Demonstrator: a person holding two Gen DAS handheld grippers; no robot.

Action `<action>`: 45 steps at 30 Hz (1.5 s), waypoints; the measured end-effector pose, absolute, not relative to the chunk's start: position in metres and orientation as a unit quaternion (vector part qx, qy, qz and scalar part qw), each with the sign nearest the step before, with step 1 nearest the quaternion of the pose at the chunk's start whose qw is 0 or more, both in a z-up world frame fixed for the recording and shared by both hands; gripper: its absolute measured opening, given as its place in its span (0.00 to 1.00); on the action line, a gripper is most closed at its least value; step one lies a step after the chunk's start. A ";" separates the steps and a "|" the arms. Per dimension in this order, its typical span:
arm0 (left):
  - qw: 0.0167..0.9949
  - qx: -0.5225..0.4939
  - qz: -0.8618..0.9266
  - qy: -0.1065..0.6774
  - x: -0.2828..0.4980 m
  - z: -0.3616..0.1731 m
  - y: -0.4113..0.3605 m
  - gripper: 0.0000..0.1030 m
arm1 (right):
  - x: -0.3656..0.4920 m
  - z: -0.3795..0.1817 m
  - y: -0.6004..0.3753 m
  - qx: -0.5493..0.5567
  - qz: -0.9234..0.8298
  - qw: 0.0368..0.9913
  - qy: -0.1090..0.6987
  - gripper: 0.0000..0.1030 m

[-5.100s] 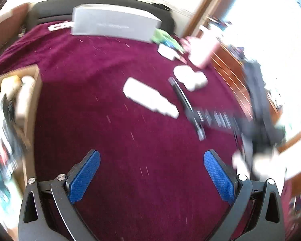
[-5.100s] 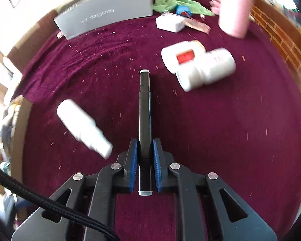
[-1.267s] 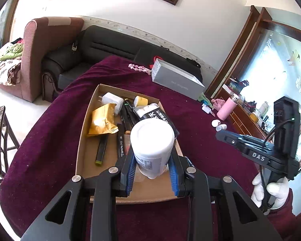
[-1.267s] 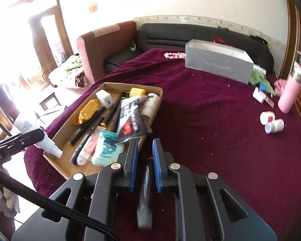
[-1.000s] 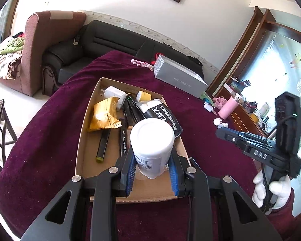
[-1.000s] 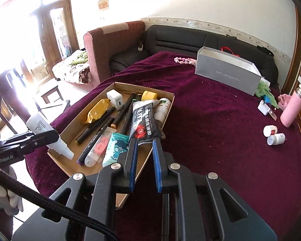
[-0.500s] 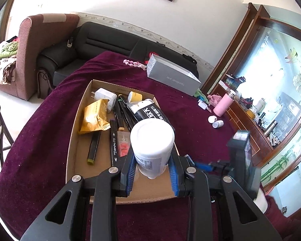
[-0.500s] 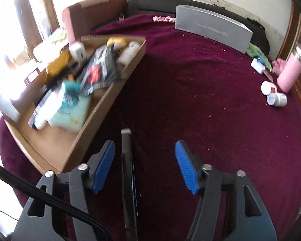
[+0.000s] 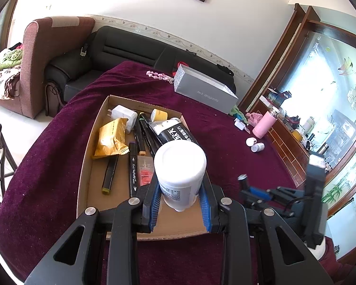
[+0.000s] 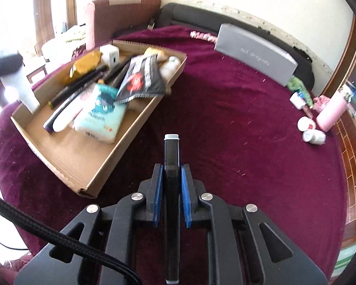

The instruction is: Organize objects

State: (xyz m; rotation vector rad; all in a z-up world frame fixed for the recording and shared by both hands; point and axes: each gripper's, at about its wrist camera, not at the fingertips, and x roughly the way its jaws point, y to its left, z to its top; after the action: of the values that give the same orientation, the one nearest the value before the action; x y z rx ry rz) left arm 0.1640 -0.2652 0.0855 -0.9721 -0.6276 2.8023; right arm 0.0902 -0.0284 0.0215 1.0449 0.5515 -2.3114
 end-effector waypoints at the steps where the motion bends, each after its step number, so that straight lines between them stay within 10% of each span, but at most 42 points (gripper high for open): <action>1: 0.055 -0.320 0.923 -0.207 0.165 0.085 -0.265 0.24 | 0.092 0.028 -0.025 0.381 -0.861 0.269 0.202 0.12; 45: 0.055 -0.329 0.917 -0.219 0.169 0.078 -0.263 0.24 | 0.074 0.041 -0.002 0.394 -0.869 0.265 0.139 0.14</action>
State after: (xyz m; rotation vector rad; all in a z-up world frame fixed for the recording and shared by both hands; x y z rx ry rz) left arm 0.1687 -0.2626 0.0784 -0.9991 -0.6637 2.7833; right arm 0.0735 -0.0021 0.0408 1.0638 0.3767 -2.3489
